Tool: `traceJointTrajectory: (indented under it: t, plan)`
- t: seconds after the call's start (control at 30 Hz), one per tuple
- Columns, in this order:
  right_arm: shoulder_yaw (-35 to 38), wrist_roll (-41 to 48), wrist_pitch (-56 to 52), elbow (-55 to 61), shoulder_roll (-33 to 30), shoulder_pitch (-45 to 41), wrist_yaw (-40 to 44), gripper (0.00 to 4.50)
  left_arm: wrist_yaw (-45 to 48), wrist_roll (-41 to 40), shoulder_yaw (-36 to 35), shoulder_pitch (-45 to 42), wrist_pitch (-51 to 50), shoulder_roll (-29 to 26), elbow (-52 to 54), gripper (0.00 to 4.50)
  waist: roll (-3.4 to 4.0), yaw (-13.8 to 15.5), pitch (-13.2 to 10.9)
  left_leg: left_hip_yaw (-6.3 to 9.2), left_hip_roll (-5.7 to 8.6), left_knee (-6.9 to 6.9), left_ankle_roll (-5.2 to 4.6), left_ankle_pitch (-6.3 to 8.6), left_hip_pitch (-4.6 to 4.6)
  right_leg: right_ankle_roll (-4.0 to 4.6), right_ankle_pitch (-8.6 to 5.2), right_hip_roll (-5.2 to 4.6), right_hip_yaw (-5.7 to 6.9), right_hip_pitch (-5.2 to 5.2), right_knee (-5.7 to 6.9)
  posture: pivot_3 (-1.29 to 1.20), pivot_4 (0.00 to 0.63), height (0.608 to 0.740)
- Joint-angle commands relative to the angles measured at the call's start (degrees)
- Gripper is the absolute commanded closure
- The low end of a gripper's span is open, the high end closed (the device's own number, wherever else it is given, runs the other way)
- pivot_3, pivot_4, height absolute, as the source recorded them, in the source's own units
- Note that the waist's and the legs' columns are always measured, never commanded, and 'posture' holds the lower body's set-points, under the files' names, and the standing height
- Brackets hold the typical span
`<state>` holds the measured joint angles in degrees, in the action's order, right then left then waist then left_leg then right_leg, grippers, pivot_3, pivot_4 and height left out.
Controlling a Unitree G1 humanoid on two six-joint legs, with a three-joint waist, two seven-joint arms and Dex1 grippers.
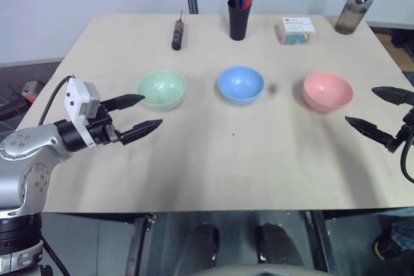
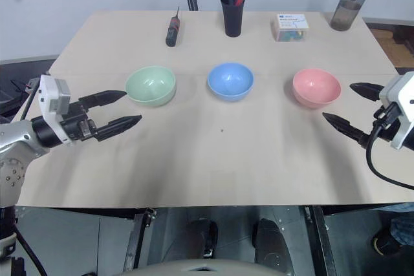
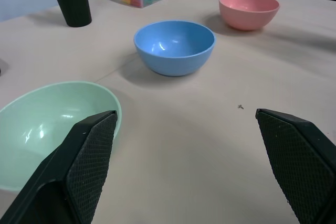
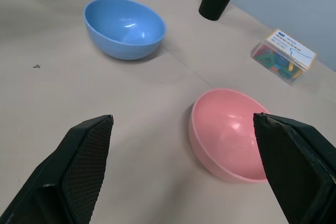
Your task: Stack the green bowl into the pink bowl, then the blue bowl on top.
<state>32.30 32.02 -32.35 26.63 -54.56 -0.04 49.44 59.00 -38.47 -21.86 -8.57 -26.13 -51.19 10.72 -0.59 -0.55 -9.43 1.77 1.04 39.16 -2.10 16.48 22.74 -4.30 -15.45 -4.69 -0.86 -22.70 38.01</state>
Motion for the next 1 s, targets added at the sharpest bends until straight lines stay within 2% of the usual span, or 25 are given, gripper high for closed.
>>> traceJointTrajectory:
  t: [0.03,0.27,0.47,0.67,0.77,0.87,0.9,1.0]
  plan:
    - [-0.36,0.15,-0.1,0.69,-1.08,-1.43,-0.37,0.02,0.0,-1.47,-1.37,-0.4,-0.92,-0.63,2.61,0.0,0.0,-0.02,0.0,0.0,0.0,0.0,0.0,0.0,0.0,0.0,0.0,0.0,0.0,0.0,0.0,0.0,0.15,0.74]
    - [-11.07,-5.66,2.19,-4.48,0.28,-9.8,-4.28,0.02,-0.62,-4.19,0.6,-3.78,-2.7,1.1,5.82,0.0,0.01,-0.15,-0.01,0.0,0.0,0.0,0.04,-0.02,0.01,0.0,0.0,-0.02,0.0,-0.01,0.0,0.0,0.15,0.74]
    - [-24.86,-15.62,6.65,-20.34,5.31,-22.23,-7.51,0.02,-0.23,-5.18,5.41,-8.75,-2.67,3.61,8.99,0.0,-0.01,-0.2,-0.01,-0.03,0.03,0.0,0.21,-0.12,0.0,0.0,0.01,-0.01,-0.01,-0.01,-0.02,0.0,0.15,0.74]
    - [-32.69,-22.2,11.56,-34.48,10.51,-31.11,-7.06,0.02,-1.67,-5.22,7.2,-10.44,-3.17,4.99,10.95,0.0,0.01,-0.31,-0.03,-0.08,0.05,-0.05,0.23,-0.13,0.13,0.0,0.01,0.01,-0.05,-0.16,-0.03,0.0,0.15,0.74]
    - [-34.84,-24.73,13.66,-40.43,12.24,-34.49,-6.99,0.79,-1.98,-5.28,6.96,-9.38,-3.06,5.11,11.92,0.0,0.02,-0.33,-0.04,-0.09,0.06,-0.05,0.23,-0.13,0.13,0.0,0.01,0.01,-0.06,-0.18,-0.03,0.0,0.15,0.74]
    - [-35.62,-26.16,15.32,-43.68,12.86,-36.94,-6.13,1.98,-2.75,-5.76,6.1,-8.27,-3.42,4.96,13.12,0.0,0.02,-0.34,-0.04,-0.09,0.06,-0.05,0.23,-0.13,0.13,0.0,0.01,0.01,-0.06,-0.19,-0.03,0.0,0.15,0.74]
    - [-35.72,-26.36,15.71,-44.24,12.92,-37.38,-5.72,2.55,-3.1,-5.92,5.8,-7.97,-3.55,4.95,13.46,0.0,0.02,-0.32,-0.04,-0.09,0.06,-0.05,0.23,-0.13,0.14,0.0,0.01,0.01,-0.06,-0.19,-0.03,0.0,0.15,0.74]
    - [-36.14,-27.24,16.82,-45.56,13.08,-37.87,-4.82,3.51,-3.7,-6.06,5.39,-7.38,-3.53,4.94,13.98,0.0,0.02,-0.28,-0.04,-0.08,0.06,-0.05,0.23,-0.13,0.14,0.0,0.01,0.0,-0.05,-0.19,-0.03,0.0,0.15,0.74]
